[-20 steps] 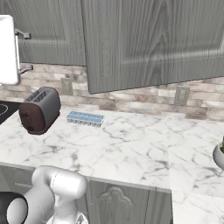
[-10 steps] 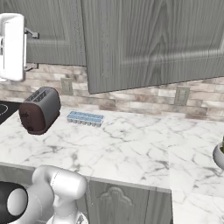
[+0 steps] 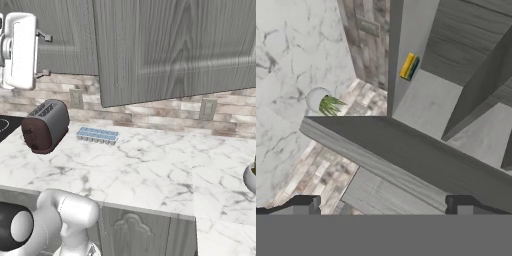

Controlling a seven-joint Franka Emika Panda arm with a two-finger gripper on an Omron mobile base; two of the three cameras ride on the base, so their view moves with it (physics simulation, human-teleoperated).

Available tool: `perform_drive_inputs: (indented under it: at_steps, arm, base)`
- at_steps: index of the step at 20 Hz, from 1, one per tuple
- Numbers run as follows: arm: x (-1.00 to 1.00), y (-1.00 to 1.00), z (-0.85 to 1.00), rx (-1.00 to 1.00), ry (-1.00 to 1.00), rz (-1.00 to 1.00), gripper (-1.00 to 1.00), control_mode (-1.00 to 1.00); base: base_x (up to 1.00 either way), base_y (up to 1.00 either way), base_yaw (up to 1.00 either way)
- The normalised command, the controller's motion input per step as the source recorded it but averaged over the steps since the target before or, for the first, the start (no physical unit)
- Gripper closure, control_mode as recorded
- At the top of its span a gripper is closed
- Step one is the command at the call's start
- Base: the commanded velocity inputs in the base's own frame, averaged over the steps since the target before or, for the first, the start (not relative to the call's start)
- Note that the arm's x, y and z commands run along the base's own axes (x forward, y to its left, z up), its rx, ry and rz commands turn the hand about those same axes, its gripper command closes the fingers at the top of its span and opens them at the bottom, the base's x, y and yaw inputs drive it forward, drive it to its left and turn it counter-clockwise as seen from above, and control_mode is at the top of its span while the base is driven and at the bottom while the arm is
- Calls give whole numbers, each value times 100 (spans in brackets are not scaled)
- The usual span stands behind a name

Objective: Pick the spray and sponge from the cabinet and place them on the counter.

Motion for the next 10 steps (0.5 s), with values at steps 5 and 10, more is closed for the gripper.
perform_drive_inputs:
  at_steps: [5,10]
  arm:
    - [5,-21,0,0,0,0,-100,-100]
    - [7,-18,0,0,0,0,-100,-100]
  base:
    - [0,0,0]
    - [0,0,0]
